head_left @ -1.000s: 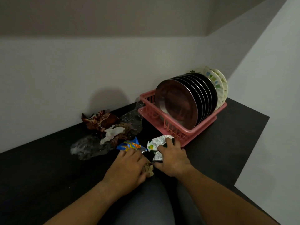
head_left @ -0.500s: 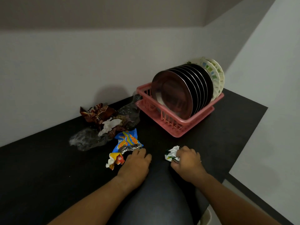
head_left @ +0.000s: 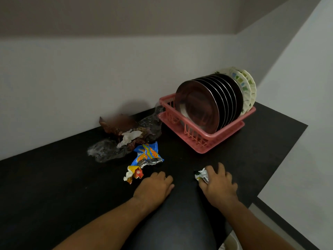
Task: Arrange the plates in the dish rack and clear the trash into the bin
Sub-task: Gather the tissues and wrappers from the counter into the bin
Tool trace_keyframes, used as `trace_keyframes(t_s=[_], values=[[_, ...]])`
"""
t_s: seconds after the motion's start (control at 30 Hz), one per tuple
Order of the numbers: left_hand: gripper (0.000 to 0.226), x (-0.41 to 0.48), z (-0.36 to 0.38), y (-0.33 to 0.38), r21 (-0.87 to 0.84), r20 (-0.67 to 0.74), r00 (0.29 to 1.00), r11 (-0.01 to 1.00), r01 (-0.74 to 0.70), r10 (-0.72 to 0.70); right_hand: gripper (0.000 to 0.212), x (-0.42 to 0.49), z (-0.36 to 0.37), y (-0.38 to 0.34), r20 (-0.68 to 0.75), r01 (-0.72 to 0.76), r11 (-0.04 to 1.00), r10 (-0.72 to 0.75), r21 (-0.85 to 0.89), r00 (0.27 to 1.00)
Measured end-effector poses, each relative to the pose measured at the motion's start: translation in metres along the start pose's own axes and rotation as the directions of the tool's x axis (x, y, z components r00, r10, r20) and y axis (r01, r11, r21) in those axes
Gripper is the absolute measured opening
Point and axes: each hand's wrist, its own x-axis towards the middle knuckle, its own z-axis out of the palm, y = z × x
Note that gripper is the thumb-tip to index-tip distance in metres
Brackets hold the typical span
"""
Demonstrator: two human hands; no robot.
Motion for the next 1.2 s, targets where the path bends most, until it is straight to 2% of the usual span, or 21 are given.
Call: trace_keyframes(t_s=[0.1, 0.23, 0.3, 0.43, 0.53, 0.63, 0.77, 0.9, 1.03, 1.2], values=[[0.041, -0.001, -0.008, 0.002, 0.087, -0.058, 0.996, 0.994, -0.063, 0.068, 0.047, -0.002, -0.002, 0.001, 0.015, 0.05, 0.997, -0.05, -0.051, 0.999], [0.038, -0.005, -0.032, -0.006, 0.044, -0.249, 0.966, 0.998, -0.054, 0.064, 0.039, -0.007, -0.014, 0.0, 0.022, 0.15, 0.985, -0.149, -0.086, 0.989], [0.035, -0.013, -0.045, -0.018, 0.003, -0.323, 0.946, 1.0, 0.005, -0.004, 0.034, -0.009, -0.021, 0.0, 0.024, 0.208, 0.976, -0.207, -0.066, 0.978], [0.039, -0.029, -0.06, -0.05, 0.008, -0.385, 0.891, 0.965, 0.262, -0.239, 0.029, -0.011, -0.04, -0.013, 0.005, 0.316, 0.949, -0.316, -0.001, 0.949], [0.047, -0.032, -0.056, -0.058, 0.0, -0.34, 0.872, 0.927, 0.375, -0.353, 0.029, -0.01, -0.059, -0.027, -0.054, 0.391, 0.919, -0.388, 0.054, 0.92], [0.052, -0.032, -0.045, -0.053, 0.002, -0.285, 0.875, 0.913, 0.408, -0.39, 0.035, -0.013, -0.076, -0.036, -0.084, 0.412, 0.909, -0.407, 0.058, 0.91], [0.038, -0.036, -0.029, -0.047, -0.036, -0.207, 0.878, 0.901, 0.433, -0.431, 0.035, -0.023, -0.092, -0.038, -0.075, 0.381, 0.922, -0.376, 0.066, 0.923], [0.03, -0.039, -0.021, -0.039, -0.06, -0.213, 0.896, 0.921, 0.386, -0.389, 0.029, -0.032, -0.097, -0.036, -0.088, 0.35, 0.934, -0.344, 0.066, 0.935], [0.051, -0.042, -0.01, -0.025, -0.186, -0.095, 0.931, 0.925, 0.331, -0.352, 0.019, -0.032, -0.099, -0.035, -0.026, 0.335, 0.936, -0.334, 0.11, 0.942], [0.039, -0.041, -0.01, -0.012, -0.159, -0.046, 0.961, 0.952, 0.261, -0.272, 0.029, -0.035, -0.104, -0.025, 0.021, 0.337, 0.927, -0.345, 0.164, 0.938]])
